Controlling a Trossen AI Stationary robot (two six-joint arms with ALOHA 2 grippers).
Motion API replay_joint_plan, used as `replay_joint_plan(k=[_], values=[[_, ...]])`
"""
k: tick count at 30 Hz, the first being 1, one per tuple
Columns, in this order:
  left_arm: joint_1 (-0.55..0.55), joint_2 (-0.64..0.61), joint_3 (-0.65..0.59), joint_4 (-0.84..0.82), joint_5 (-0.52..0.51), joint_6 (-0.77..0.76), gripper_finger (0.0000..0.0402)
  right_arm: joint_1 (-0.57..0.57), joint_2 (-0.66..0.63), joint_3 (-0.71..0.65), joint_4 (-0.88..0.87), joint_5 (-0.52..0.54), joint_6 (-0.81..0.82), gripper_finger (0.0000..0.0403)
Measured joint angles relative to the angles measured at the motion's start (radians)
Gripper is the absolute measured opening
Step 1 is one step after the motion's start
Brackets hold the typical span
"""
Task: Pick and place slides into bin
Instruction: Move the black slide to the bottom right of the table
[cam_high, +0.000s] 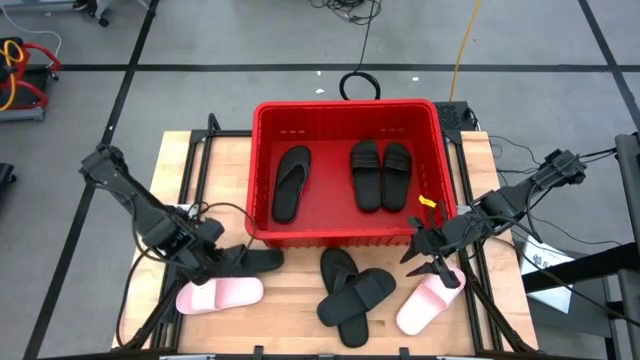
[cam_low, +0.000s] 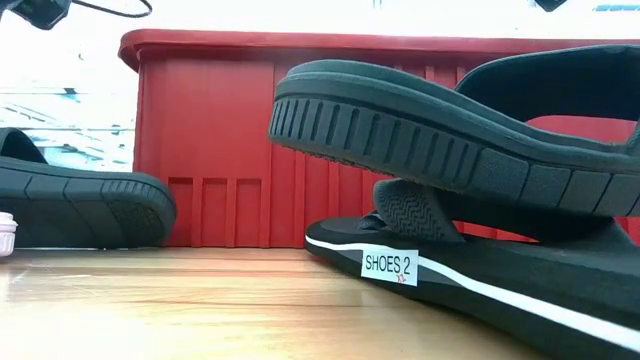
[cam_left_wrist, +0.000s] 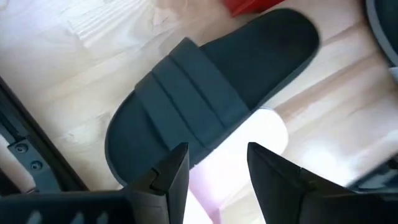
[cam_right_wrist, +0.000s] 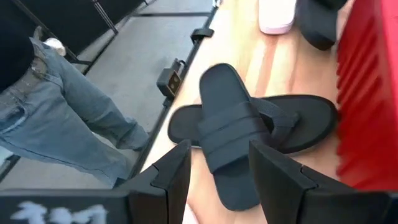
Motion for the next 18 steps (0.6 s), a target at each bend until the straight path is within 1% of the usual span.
replay_joint_plan(k=[3,5,8,11,13,15,18], values=[[0.000,-0.032,0.000,0.002,-0.041,0.003,0.0157,0.037,0.009,-0.053,0.074,-0.006,0.002,0.0150],[0.000,-0.044,0.000,0.002,-0.073,0.021,0.0157,0.069,0.022,-0.104,0.166,-0.026,-0.001,0.0150],[0.000,-0.054,0.001,0.008,-0.097,0.045,0.0157,0.112,0.044,-0.178,0.322,-0.025,0.010,0.0148],[0.000,-0.054,0.001,0.032,-0.111,0.097,0.0157,0.141,0.082,-0.247,0.448,-0.015,0.054,0.0140],[0.000,-0.054,0.001,0.053,-0.115,0.156,0.0157,0.156,0.109,-0.281,0.515,0.006,0.079,0.0133],[0.000,-0.054,0.001,0.087,-0.126,0.212,0.0157,0.163,0.138,-0.312,0.571,0.004,0.093,0.0127],[0.000,-0.054,0.001,0.119,-0.147,0.247,0.0157,0.164,0.174,-0.344,0.599,0.004,0.100,0.0121]])
